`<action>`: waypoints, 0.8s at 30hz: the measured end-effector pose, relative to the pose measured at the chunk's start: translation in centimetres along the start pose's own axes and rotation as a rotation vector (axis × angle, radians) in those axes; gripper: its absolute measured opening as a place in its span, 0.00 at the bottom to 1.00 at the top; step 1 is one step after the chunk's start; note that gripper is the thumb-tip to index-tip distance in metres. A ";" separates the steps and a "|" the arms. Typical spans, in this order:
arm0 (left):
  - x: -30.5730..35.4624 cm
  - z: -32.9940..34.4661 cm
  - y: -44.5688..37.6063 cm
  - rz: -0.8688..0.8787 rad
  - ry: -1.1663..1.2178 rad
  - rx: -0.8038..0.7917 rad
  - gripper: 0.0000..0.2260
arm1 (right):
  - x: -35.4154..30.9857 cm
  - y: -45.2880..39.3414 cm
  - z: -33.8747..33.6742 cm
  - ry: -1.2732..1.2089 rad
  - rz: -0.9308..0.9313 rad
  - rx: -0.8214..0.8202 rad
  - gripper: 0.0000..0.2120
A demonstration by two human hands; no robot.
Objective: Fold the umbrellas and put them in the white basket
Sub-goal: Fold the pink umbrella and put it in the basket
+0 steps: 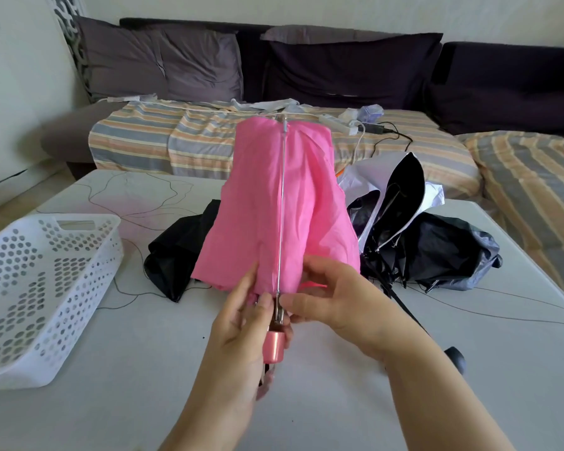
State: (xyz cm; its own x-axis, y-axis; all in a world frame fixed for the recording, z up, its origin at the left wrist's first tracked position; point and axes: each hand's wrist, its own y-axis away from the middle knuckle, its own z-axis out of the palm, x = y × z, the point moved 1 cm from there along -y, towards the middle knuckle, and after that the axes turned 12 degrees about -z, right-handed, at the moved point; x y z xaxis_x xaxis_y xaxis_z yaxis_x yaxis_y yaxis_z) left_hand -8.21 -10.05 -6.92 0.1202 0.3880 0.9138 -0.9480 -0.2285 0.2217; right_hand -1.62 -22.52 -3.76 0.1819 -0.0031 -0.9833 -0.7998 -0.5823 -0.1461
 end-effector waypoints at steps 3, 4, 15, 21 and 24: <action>0.0 0.1 -0.1 0.003 0.024 -0.034 0.15 | 0.2 -0.2 0.1 0.137 -0.006 0.031 0.10; 0.0 0.1 -0.1 0.003 0.018 -0.046 0.16 | 0.3 -0.3 0.1 0.157 -0.002 0.038 0.11; -0.2 -0.1 -0.1 0.006 -0.026 -0.054 0.14 | -0.3 0.2 0.1 0.145 -0.024 0.052 0.08; -0.2 0.2 0.0 0.042 -0.034 -0.036 0.17 | -0.7 0.5 0.2 0.076 0.013 0.023 0.03; -0.1 0.2 0.2 0.052 -0.060 -0.020 0.17 | -1.4 0.3 0.2 -0.078 0.072 0.088 0.14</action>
State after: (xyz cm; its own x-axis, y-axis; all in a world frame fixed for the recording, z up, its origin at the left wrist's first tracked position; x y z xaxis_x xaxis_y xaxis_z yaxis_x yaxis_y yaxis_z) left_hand -8.40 -10.27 -6.88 0.0877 0.3222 0.9426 -0.9590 -0.2288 0.1674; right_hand -2.23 -22.47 -2.48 0.0802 0.0225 -0.9965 -0.8568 -0.5093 -0.0805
